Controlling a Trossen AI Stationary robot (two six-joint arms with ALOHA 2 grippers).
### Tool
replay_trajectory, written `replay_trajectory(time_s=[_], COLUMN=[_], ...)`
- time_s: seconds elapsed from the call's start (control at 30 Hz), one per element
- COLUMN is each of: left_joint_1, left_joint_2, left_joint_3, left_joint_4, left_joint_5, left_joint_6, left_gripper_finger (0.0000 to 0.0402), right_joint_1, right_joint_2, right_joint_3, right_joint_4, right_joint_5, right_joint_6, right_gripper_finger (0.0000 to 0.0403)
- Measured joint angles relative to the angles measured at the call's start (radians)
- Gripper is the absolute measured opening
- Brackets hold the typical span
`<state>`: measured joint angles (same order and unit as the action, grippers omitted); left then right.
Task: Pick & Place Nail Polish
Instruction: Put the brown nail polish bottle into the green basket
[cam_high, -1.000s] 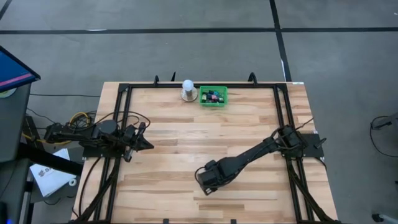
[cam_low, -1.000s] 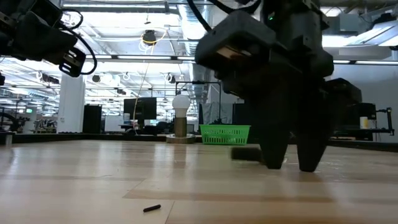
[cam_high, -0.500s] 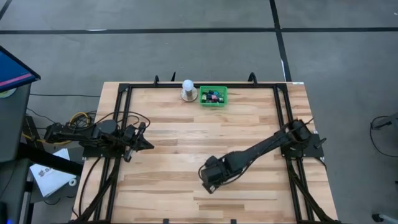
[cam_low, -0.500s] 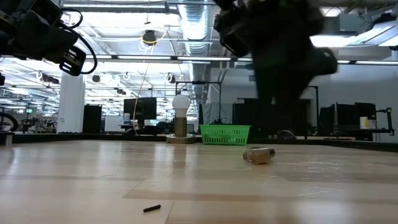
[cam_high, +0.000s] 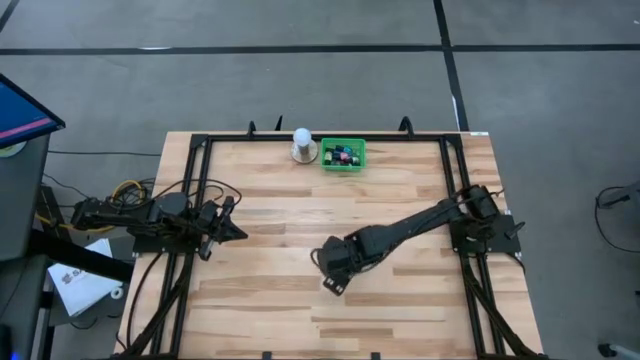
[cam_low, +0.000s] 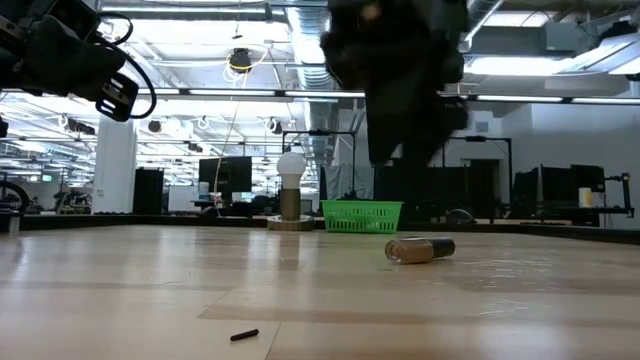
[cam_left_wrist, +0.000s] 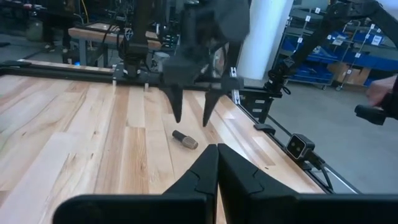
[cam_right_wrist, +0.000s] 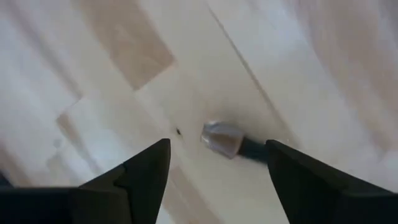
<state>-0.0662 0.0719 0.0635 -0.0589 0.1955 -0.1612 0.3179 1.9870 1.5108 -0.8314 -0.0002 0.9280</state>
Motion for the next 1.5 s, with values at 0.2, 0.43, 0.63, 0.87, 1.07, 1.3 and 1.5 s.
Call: replay_trajectory(time_s=[0.2, 0.43, 0.63, 0.87, 1.07, 1.3, 1.5], left_joint_1=[0.0, 0.0, 0.0, 0.0, 0.0, 0.0, 0.0], left_joint_2=[0.0, 0.0, 0.0, 0.0, 0.0, 0.0, 0.0], left_joint_3=[0.0, 0.0, 0.0, 0.0, 0.0, 0.0, 0.0], left_joint_4=[-0.001, -0.005, -0.007, -0.008, -0.009, -0.009, -0.009], left_joint_5=[0.0, 0.0, 0.001, 0.001, 0.0, 0.0, 0.0], left_joint_6=[0.0, 0.0, 0.0, 0.0, -0.001, -0.001, -0.002], left_gripper_finger=[0.0, 0.0, 0.0, 0.0, 0.0, 0.0, 0.0], right_joint_1=[0.002, 0.013, -0.013, -0.011, -0.013, -0.014, -0.013], right_joint_2=[0.009, 0.034, 0.032, 0.032, 0.032, 0.028, 0.027], right_joint_3=[0.001, 0.001, -0.024, -0.108, -0.159, -0.189, -0.196], right_joint_4=[-0.021, -0.042, -0.042, 0.024, 0.083, 0.099, 0.116], right_joint_5=[-0.051, -0.003, 0.002, 0.001, 0.001, 0.008, 0.004], right_joint_6=[-0.486, -0.719, -0.726, -0.729, -0.729, -0.745, -0.753], right_gripper_finger=[0.025, 0.0249, 0.0249, 0.0249, 0.0244, 0.0177, 0.0094])
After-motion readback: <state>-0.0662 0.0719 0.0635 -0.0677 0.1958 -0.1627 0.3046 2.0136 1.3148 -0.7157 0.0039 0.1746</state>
